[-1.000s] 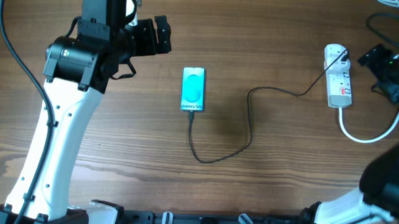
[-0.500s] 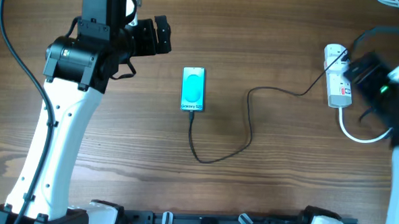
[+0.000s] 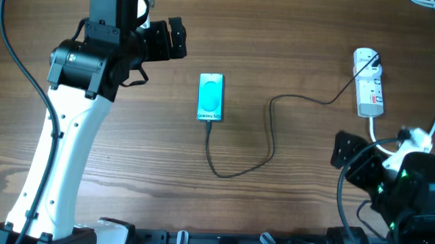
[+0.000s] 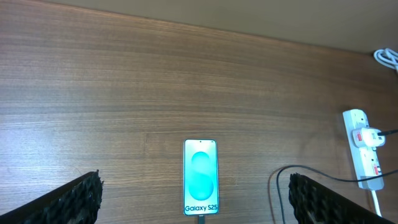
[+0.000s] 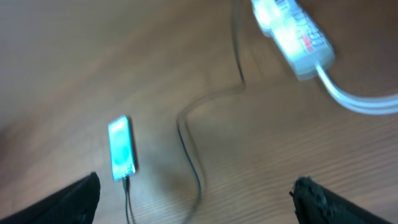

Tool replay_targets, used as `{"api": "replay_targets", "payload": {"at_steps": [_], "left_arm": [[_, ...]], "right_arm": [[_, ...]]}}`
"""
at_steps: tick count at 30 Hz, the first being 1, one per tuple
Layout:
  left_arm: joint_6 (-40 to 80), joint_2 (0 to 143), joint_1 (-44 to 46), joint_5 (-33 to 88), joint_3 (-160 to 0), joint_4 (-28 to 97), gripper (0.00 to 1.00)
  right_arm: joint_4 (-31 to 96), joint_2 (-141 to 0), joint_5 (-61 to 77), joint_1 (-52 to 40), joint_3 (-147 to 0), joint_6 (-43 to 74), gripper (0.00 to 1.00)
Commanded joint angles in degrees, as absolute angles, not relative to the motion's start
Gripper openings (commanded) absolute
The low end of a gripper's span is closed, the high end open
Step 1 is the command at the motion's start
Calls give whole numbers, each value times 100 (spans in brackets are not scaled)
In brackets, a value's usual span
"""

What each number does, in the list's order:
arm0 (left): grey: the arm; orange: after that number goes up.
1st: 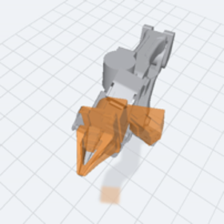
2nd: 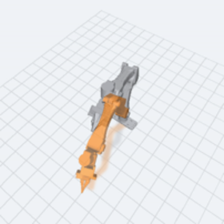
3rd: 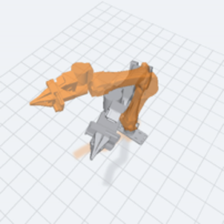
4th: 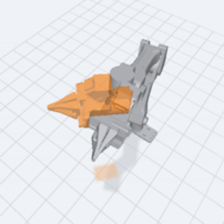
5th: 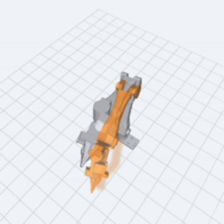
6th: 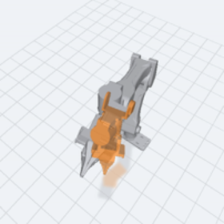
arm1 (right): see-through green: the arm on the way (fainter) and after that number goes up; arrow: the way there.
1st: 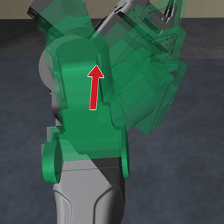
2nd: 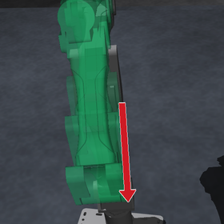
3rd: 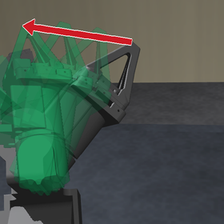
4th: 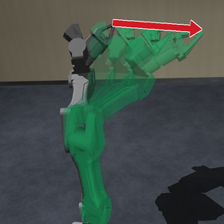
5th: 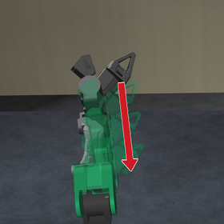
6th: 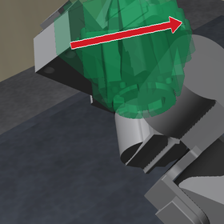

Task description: Plug charger to phone and switch on socket

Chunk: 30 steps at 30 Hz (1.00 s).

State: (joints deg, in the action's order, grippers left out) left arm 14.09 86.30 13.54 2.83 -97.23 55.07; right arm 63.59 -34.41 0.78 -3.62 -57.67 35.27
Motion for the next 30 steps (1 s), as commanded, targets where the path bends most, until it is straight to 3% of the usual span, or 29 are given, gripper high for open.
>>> {"api": "replay_targets", "payload": {"at_steps": [1, 20, 24, 30], "left_arm": [[1417, 8646, 1334, 248, -9677, 5494, 100], [1417, 8646, 1334, 248, -9677, 5494, 100], [1417, 8646, 1334, 248, -9677, 5494, 100], [1417, 8646, 1334, 248, -9677, 5494, 100]], "right_arm": [[6792, -3428, -36, -390, -5686, 4287, 100], [6801, -3514, -104, -390, -5686, 4226, 100], [6357, -3273, -30, -379, -5505, 3317, 100], [4407, -2318, 860, -368, -4289, 1223, 100]]}}
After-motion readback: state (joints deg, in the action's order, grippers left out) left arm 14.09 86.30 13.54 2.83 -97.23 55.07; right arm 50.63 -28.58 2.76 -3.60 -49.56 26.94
